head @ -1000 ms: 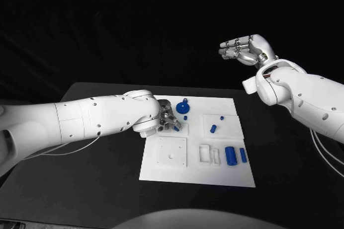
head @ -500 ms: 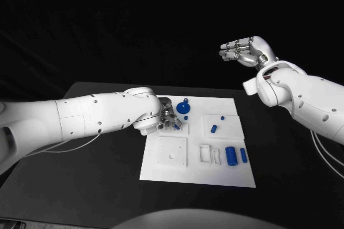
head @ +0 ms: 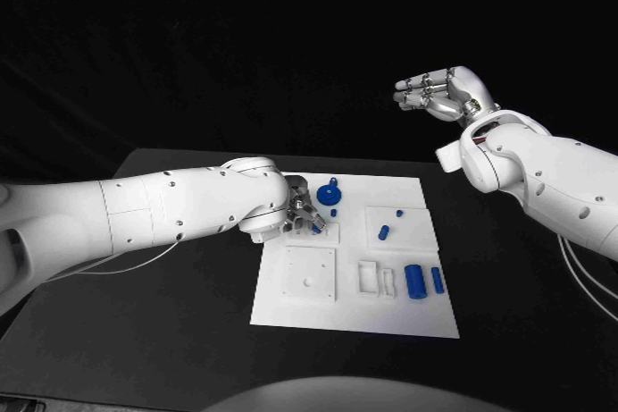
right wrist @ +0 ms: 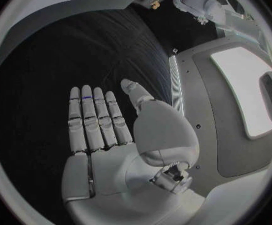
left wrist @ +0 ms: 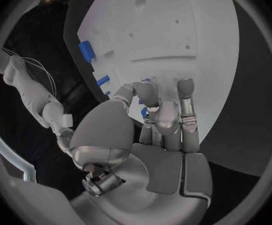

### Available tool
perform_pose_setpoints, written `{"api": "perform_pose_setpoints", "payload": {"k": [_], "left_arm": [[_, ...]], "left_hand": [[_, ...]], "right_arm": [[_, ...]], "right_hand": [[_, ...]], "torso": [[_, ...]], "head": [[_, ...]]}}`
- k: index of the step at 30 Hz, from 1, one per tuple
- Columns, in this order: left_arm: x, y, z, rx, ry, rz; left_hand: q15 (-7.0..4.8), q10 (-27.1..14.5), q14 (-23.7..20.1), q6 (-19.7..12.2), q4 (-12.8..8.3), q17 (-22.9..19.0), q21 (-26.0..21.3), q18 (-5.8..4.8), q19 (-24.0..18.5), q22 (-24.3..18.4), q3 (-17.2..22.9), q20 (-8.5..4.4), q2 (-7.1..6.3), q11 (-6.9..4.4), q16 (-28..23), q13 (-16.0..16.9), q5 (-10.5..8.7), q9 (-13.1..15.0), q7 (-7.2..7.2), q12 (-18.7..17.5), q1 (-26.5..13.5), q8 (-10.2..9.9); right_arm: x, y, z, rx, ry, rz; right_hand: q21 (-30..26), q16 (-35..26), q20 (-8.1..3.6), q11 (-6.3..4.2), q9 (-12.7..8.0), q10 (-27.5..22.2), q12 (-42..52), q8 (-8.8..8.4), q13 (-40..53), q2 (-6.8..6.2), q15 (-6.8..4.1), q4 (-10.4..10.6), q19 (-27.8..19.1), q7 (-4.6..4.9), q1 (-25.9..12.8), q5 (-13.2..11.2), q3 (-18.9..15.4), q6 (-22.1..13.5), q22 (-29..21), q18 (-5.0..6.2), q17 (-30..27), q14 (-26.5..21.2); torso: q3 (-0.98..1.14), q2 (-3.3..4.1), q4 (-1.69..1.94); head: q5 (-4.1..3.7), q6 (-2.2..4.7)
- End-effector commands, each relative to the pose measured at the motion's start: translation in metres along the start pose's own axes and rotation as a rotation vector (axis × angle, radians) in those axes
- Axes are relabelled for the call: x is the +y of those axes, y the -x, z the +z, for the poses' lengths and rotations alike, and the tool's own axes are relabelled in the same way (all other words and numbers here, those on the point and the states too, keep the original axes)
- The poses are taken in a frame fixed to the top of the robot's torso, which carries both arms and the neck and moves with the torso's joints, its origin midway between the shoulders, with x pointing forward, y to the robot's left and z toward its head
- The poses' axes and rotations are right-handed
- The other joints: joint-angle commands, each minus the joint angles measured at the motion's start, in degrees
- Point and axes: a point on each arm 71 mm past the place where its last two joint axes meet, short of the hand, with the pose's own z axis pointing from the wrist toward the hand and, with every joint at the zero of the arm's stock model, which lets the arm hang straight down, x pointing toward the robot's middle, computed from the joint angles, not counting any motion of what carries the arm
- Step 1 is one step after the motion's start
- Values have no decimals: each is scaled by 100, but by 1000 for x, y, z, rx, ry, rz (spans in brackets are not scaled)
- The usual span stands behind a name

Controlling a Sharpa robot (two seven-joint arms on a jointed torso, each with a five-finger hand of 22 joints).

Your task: Assemble the parts on the task board

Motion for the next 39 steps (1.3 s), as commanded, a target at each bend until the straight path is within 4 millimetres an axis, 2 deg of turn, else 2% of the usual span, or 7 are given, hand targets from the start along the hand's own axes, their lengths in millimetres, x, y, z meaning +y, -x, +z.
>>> {"api": "perform_pose_setpoints", "payload": {"k": [1,14,39], "left_arm": [[-1,0,0,7,0,29],[-2,1,1,2,6,47],[1,-2,1,18,19,72]], "left_hand": [[12,71,41,1162,-520,21,41,96,-1,113,566,61,62,-237,41,11,-30,1128,-761,44,-10,26],[17,69,33,1150,-503,-7,82,156,-24,108,564,122,110,-237,31,-19,-152,1210,-759,57,-11,6],[19,70,22,1136,-482,-56,81,164,-35,106,556,132,146,-235,11,-65,-244,1245,-754,58,-3,-18]], "right_arm": [[0,-1,0,13,4,4],[0,0,0,13,4,4],[0,-1,0,15,3,4]], "right_hand": [[10,-18,-3,-11,-7,-46,-31,-17,-3,-53,11,7,-27,-7,-1,5,23,-40,-8,81,-8,-48],[10,-18,-3,-11,-7,-46,-31,-17,-3,-53,11,7,-27,-7,-1,5,23,-40,-8,81,-8,-48],[10,-18,-3,-10,-7,-50,-31,-18,-3,-54,11,4,-30,-8,4,1,22,-39,-8,82,-8,-49]], "torso": [[-1,2,2],[-1,5,-7],[-1,1,-2]], "head": [[4,-5],[5,-12],[5,-31]]}}
